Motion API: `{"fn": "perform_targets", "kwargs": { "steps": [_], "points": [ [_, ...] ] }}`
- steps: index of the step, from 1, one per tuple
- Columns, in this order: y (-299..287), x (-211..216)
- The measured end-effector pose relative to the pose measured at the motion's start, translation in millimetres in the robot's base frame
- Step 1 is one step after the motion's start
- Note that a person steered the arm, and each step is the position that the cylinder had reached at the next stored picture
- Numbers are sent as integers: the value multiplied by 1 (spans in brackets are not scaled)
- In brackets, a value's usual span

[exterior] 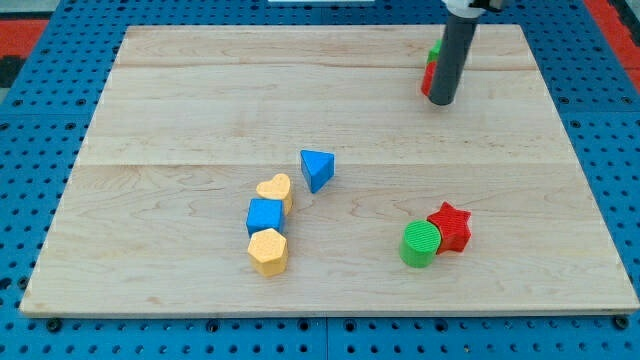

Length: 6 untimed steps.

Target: Slide the red circle along with the green star to the top

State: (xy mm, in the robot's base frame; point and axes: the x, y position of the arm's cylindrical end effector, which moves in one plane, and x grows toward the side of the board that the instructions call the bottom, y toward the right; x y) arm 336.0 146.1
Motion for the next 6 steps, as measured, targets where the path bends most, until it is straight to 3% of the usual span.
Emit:
{"fn": "perform_targets", "kwargs": {
  "steps": [1,3,4,6],
  "points": [
    [3,14],
    [9,-65],
    [10,-36],
    [106,65]
  ]
}}
